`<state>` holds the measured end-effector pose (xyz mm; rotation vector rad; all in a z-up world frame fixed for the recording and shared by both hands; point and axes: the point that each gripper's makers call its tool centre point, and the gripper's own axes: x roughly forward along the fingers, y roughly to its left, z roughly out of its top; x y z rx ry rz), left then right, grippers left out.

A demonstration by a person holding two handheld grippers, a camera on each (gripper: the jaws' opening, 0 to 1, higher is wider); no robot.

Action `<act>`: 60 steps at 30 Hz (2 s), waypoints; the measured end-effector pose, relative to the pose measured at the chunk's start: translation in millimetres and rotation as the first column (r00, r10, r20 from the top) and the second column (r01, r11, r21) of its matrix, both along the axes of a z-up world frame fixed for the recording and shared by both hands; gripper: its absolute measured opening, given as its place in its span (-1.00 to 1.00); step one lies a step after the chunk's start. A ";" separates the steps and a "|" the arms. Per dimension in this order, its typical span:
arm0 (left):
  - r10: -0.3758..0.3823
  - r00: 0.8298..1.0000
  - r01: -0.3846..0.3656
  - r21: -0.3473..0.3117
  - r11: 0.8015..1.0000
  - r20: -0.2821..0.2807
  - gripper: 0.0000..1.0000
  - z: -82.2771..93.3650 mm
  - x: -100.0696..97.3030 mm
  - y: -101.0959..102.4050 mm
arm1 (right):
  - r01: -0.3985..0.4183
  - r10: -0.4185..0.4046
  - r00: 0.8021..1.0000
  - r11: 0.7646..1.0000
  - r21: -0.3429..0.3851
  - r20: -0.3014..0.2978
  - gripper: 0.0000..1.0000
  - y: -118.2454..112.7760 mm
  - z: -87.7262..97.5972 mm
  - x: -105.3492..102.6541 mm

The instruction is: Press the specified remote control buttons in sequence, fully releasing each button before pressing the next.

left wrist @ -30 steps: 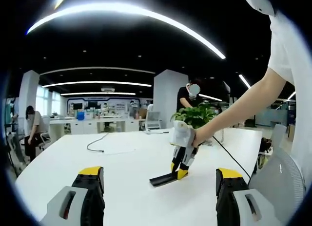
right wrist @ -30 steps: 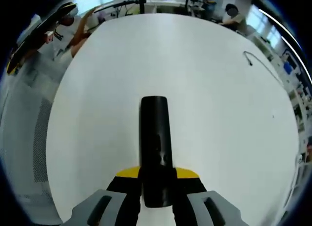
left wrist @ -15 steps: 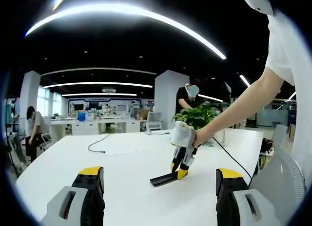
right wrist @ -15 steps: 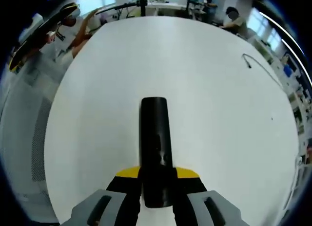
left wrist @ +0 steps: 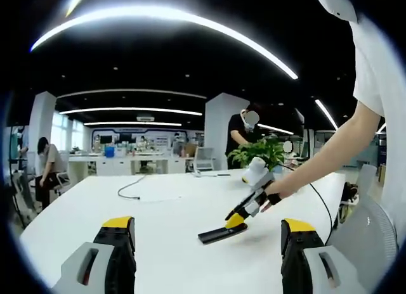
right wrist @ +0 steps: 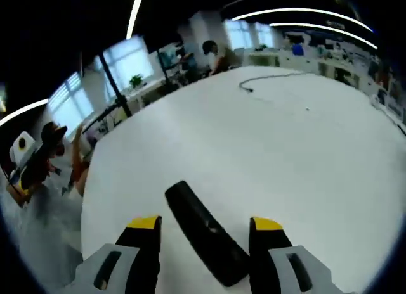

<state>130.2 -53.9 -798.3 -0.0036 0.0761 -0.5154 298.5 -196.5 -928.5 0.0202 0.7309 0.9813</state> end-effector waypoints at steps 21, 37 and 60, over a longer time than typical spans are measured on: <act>-0.018 1.000 0.018 0.004 1.000 -0.009 0.98 -1.8 -1.9 -1.5 | 0.267 -0.301 0.923 0.949 0.164 0.241 0.98 -51.7 70.1 -56.7; -0.012 1.000 0.012 0.011 1.000 -0.022 0.98 -3.3 -2.7 0.0 | 0.348 -0.371 0.861 0.929 0.128 0.349 0.98 -94.0 88.5 -120.9; 0.038 0.999 -0.037 0.027 0.999 -0.036 0.95 -6.6 1.4 6.5 | 0.426 -0.399 0.832 0.905 0.016 0.387 0.98 -124.9 83.4 -142.0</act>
